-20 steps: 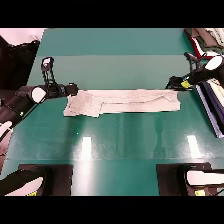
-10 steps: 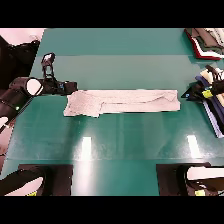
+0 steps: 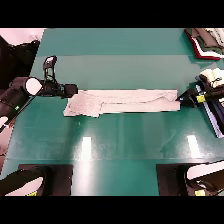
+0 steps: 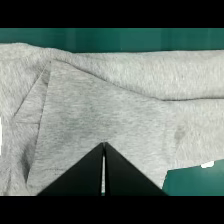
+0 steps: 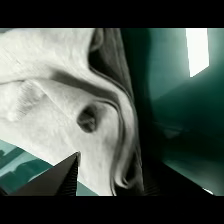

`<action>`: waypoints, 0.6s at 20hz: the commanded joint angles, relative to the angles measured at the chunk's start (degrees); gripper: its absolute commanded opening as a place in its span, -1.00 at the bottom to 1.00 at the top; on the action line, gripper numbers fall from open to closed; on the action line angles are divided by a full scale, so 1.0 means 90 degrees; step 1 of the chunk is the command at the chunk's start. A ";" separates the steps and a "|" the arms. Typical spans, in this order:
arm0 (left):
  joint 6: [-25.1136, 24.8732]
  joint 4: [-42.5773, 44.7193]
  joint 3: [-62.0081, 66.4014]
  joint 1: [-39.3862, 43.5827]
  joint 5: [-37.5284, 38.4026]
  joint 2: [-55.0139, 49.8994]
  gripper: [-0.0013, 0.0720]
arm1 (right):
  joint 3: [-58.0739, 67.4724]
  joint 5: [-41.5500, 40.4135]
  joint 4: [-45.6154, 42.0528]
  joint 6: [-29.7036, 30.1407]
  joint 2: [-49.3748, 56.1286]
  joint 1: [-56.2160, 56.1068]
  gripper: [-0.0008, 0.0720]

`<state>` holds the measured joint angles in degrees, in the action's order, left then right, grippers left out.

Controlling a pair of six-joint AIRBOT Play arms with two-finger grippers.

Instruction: Fold the shirts.

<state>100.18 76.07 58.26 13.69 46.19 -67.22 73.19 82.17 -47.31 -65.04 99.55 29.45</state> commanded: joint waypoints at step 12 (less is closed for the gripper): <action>-0.0180 -0.0702 0.0010 0.0158 0.0046 -0.0029 -0.90 | 0.0002 -0.0274 0.0648 0.0522 0.0231 -0.0661 -0.93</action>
<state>99.70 72.20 58.26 14.15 47.27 -67.37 73.14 79.50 -42.17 -61.69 102.76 24.03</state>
